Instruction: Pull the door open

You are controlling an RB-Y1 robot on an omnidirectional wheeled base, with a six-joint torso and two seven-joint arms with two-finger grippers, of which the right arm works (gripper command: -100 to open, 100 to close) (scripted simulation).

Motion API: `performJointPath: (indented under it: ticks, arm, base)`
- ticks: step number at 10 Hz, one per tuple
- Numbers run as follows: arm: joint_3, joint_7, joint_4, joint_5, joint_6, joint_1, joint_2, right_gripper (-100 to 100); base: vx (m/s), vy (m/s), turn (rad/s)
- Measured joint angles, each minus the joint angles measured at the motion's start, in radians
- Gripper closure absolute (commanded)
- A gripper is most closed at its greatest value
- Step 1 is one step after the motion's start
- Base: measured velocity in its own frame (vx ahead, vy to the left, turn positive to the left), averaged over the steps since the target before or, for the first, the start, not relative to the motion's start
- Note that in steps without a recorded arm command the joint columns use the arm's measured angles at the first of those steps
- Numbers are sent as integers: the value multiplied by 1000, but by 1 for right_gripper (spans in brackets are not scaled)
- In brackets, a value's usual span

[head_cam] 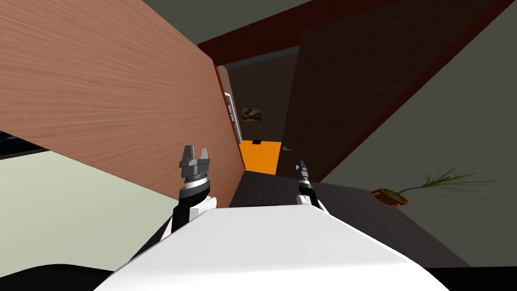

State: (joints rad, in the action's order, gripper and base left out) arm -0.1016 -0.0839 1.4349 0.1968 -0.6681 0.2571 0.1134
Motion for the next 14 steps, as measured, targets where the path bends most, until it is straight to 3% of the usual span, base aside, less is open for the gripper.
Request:
performJointPath:
  ticks: [6,8,14]
  arm:
    - [-12,9,-179,36,-31,-54,18,-100]
    - [-15,9,-215,48,-29,-62,20,-100]
    - [-22,15,-361,77,-58,-100,28,-100]
  base:
    - [92,-40,76]
    - [95,-40,72]
    - [86,-45,63]
